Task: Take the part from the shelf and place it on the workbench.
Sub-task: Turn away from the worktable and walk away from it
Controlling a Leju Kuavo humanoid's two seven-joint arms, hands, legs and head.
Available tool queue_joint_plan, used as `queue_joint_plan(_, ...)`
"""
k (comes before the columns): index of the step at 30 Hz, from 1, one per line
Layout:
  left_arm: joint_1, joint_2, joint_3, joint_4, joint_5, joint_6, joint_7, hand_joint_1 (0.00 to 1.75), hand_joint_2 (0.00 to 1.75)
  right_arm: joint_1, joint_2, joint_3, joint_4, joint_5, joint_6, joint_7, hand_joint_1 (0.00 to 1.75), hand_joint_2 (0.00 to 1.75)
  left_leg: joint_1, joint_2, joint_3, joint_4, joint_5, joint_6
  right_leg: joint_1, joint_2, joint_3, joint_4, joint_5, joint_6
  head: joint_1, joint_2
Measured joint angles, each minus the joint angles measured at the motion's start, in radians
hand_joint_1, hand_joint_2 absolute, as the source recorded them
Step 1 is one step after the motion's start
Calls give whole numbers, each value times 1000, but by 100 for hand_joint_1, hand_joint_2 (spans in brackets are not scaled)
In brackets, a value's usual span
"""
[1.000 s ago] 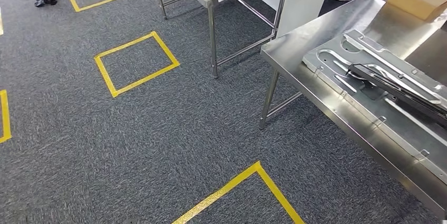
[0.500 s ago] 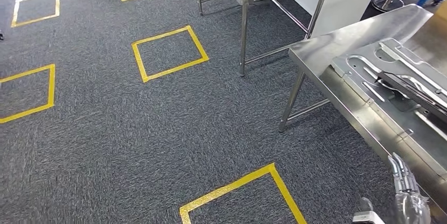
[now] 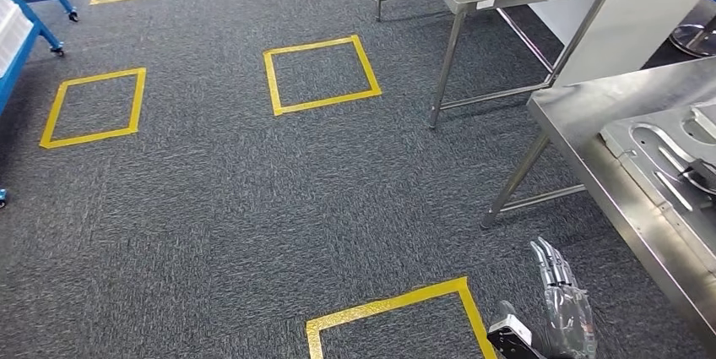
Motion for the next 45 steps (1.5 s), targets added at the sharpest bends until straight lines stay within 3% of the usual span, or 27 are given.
queue_joint_plan(2, -3, -1, -3, 0, -1, 0, 1, 0, 0, -35, 5, 33, 51, 25, 15, 4, 0, 0, 0, -18, -12, 9, 0, -10, 0, 29, 23, -62, 15, -5, 0, 0)
queue_joint_plan(5, -4, -3, -6, 0, -1, 1, 6, 0, 0, -106, 28, 102, 188, 90, -4, 20, 0, 0, 4, -32, -26, 14, 2, -27, 0, 10, 22, -73, 20, -21, 0, 0)
queue_joint_plan(7, -6, -3, -9, 0, -1, 4, 8, 0, 0, -147, 45, 142, 286, 121, -28, 36, 0, 0, 4, 0, -53, 65, -28, -37, -4, -13, 25, -81, 24, -32, 0, 0)
queue_joint_plan(9, -9, -3, -15, 0, -1, 12, 13, 0, 0, -187, 60, 177, 401, 182, -43, 94, 0, 0, 9, 42, -115, 190, -88, -47, -3, -39, 25, -82, 23, -38, -1, 0)
queue_joint_plan(11, -10, -4, -20, 0, -1, 22, 22, 0, 0, -238, 78, 214, 570, 260, -56, 179, 0, 0, 18, 56, -169, 292, -117, -56, -3, -66, 25, -82, 21, -37, 0, 0)
queue_joint_plan(12, -11, -4, -23, 0, -2, 27, 27, 0, 0, -260, 88, 228, 664, 279, -58, 214, 0, 0, 21, 60, -169, 289, -104, -59, -4, -79, 27, -81, 19, -35, 0, 0)
queue_joint_plan(13, -11, -4, -26, 0, -3, 32, 34, 0, 0, -276, 98, 237, 758, 279, -51, 244, 0, 0, 24, 66, -148, 248, -75, -62, -5, -92, 31, -81, 16, -32, 0, 0)
queue_joint_plan(14, -11, -4, -28, 0, -8, 38, 41, 0, 0, -286, 107, 239, 841, 260, -33, 272, 0, 0, 26, 80, -112, 178, -39, -62, -7, -105, 35, -81, 13, -28, 0, 0)
queue_joint_plan(16, -14, -3, -34, 0, -22, 52, 59, 0, 0, -288, 119, 226, 983, 183, 30, 337, 0, 0, 20, 114, -47, 55, 2, -57, -5, -129, 43, -81, 3, -15, 0, 0)
queue_joint_plan(17, -16, -2, -39, 0, -29, 60, 67, 0, 0, -282, 123, 209, 1039, 133, 64, 369, 0, 0, 16, 123, -32, 25, 6, -51, -4, -140, 46, -81, -1, -8, 0, 0)
queue_joint_plan(19, -17, 1, -49, 0, -36, 73, 78, 0, 0, -260, 130, 159, 1128, 43, 103, 410, 0, 0, 10, 109, -31, 17, 1, -37, -3, -159, 54, -83, -6, 5, 0, 0)
queue_joint_plan(20, -15, 3, -53, 0, -36, 77, 81, 0, 0, -250, 135, 134, 1160, 17, 111, 417, 0, 0, 10, 100, -30, 14, 2, -30, -5, -157, 58, -82, -10, 12, 0, 0)
queue_joint_plan(22, -14, 6, -56, 0, -36, 83, 85, 0, 0, -238, 140, 96, 1210, -7, 121, 428, 0, 0, 12, 86, -24, 5, 5, -17, -9, -113, 43, -45, -39, 18, 0, 0)
queue_joint_plan(24, -20, 8, -62, 0, -37, 90, 86, 0, 0, -224, 140, 65, 1251, -37, 147, 455, 0, 0, 10, 72, -22, 1, 5, -7, -8, -58, -18, 71, -98, 16, 0, 0)
queue_joint_plan(26, -27, 9, -69, 0, -37, 100, 86, 0, 0, -207, 144, 21, 1285, -97, 196, 495, 0, 0, 4, 50, -20, 2, 4, 1, -4, -43, -87, 192, -136, 12, 0, 0)
queue_joint_plan(27, -28, 9, -72, 0, -36, 104, 83, 0, 0, -199, 148, -7, 1300, -132, 226, 514, 0, 0, 2, 36, -18, 3, 2, 3, -2, -41, -103, 212, -129, 9, 0, 0)
queue_joint_plan(28, -28, 9, -73, 0, -35, 108, 79, 0, 0, -192, 152, -37, 1311, -161, 254, 528, 0, 0, 0, 22, -16, 5, 1, 3, 0, -38, -101, 194, -102, 6, 0, 0)
queue_joint_plan(29, -27, 9, -73, 0, -33, 111, 75, 0, 0, -186, 157, -64, 1320, -178, 277, 539, 0, 0, -1, 8, -13, 7, -1, 3, 2, -33, -82, 142, -63, 1, 0, 0)
queue_joint_plan(31, -27, 10, -73, 0, -30, 121, 70, 0, 0, -179, 166, -104, 1333, -190, 306, 547, 0, 0, -2, -15, -13, 13, -5, -2, 4, 5, -32, 11, 5, -10, 0, 0)
queue_joint_plan(33, -29, 11, -73, 0, -22, 136, 67, 0, 0, -178, 177, -128, 1341, -189, 314, 538, 0, 0, -1, -32, -19, 18, -7, -10, 7, 34, -7, -53, 23, -16, 0, 0)
queue_joint_plan(35, -29, 12, -72, 0, -5, 155, 62, 0, 0, -182, 193, -143, 1345, -181, 312, 519, 0, 0, 2, -49, -23, 17, -6, -22, 7, 21, -2, -61, 24, -23, 0, 0)
queue_joint_plan(36, -27, 12, -71, 0, 3, 164, 60, 0, 0, -184, 201, -147, 1345, -174, 309, 510, 0, 0, 2, -44, -25, 21, -10, -28, 6, 11, 4, -68, 27, -28, 0, 0)
queue_joint_plan(38, -26, 14, -68, 0, 17, 182, 56, 0, 0, -187, 216, -149, 1347, -158, 300, 500, 0, 0, 1, -3, -48, 77, -45, -39, 2, -15, 15, -83, 31, -39, 0, 0)
queue_joint_plan(40, -27, 14, -65, 0, 31, 200, 56, 0, 0, -185, 226, -150, 1351, -142, 291, 501, 0, 0, 9, 43, -107, 200, -107, -50, 5, -43, 20, -86, 28, -44, 0, 0)
queue_joint_plan(42, -26, 14, -57, 0, 43, 215, 60, 0, 0, -186, 233, -150, 1355, -127, 286, 511, 0, 0, 20, 57, -151, 288, -134, -61, 5, -70, 22, -86, 24, -44, 0, 0)
queue_joint_plan(43, -25, 14, -51, 0, 51, 220, 64, 0, 0, -188, 236, -150, 1356, -118, 286, 518, 0, 0, 26, 61, -149, 282, -120, -66, 5, -83, 24, -85, 22, -42, 0, 0)
queue_joint_plan(45, -22, 17, -42, 0, 62, 223, 72, 0, 0, -191, 243, -148, 1358, -103, 289, 531, 0, 0, 35, 88, -86, 163, -55, -72, 3, -105, 32, -85, 16, -35, 0, 0)
